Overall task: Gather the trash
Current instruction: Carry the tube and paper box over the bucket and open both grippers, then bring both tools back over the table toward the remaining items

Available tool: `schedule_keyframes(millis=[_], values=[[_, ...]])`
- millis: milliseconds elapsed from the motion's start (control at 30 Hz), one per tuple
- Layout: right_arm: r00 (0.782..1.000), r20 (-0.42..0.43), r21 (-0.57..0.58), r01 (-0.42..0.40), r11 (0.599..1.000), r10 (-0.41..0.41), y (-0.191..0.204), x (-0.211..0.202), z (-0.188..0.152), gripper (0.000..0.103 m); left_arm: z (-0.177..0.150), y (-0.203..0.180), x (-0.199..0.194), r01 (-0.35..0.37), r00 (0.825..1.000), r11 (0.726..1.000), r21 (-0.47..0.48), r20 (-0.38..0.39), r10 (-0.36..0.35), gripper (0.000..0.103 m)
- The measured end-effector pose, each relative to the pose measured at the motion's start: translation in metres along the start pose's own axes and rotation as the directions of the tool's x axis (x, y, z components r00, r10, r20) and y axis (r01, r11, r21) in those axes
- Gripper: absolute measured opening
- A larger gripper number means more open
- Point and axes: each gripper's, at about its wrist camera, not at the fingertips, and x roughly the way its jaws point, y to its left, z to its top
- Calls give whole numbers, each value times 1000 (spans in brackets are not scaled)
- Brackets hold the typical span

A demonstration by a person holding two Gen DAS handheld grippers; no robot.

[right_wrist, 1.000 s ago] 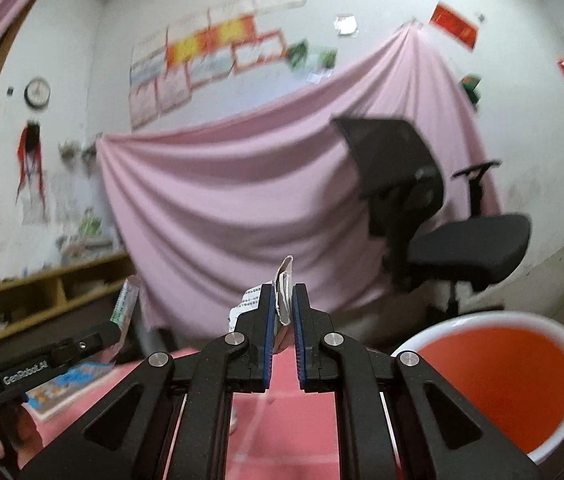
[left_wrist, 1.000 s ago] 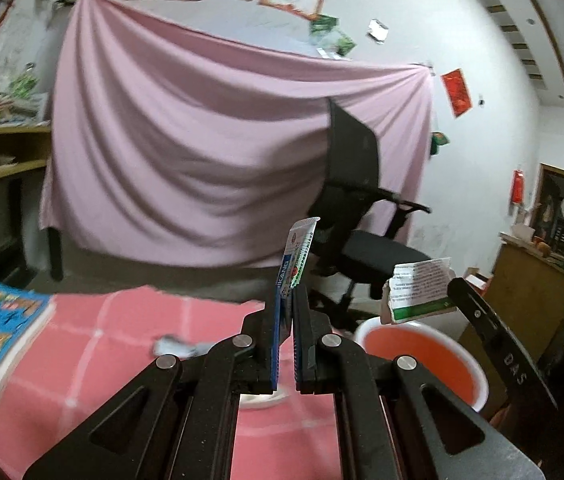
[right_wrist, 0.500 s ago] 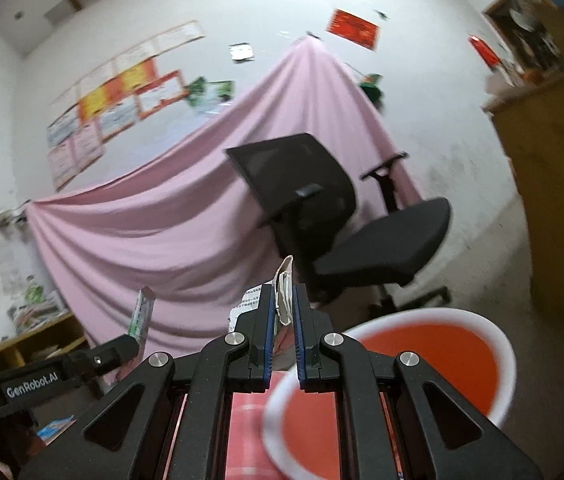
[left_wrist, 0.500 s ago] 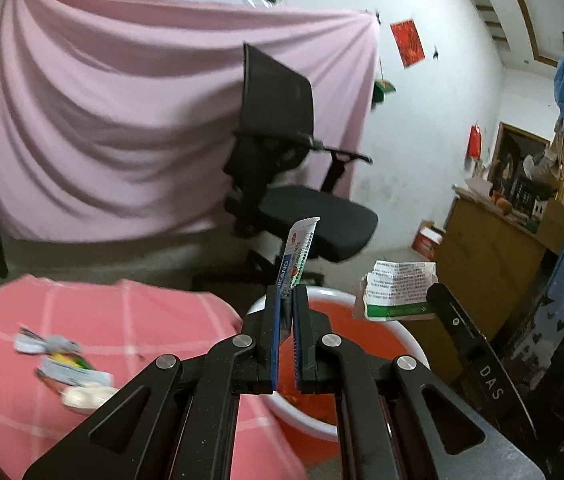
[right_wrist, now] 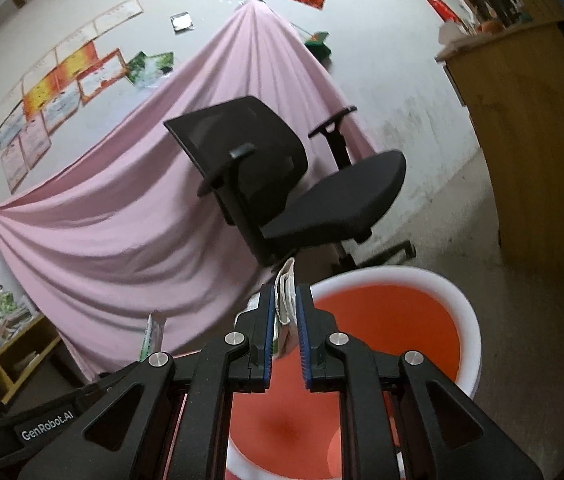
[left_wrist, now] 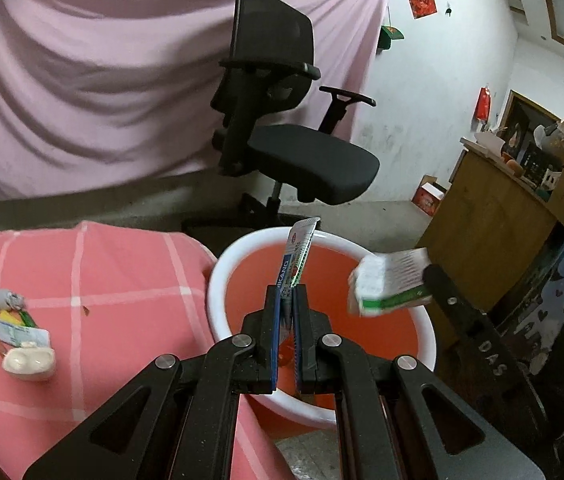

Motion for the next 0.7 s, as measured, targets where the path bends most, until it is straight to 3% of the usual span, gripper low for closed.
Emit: schedule_keyframes(millis=[300, 700], values=[[1000, -27, 4, 16, 1000, -16, -8, 4, 0, 11, -9, 5, 10, -28, 998, 1000, 6, -56, 28, 5], [999, 19, -48, -27, 998, 28, 20, -6, 1, 11, -7, 29, -35, -145, 988, 989, -1, 55, 145, 6]])
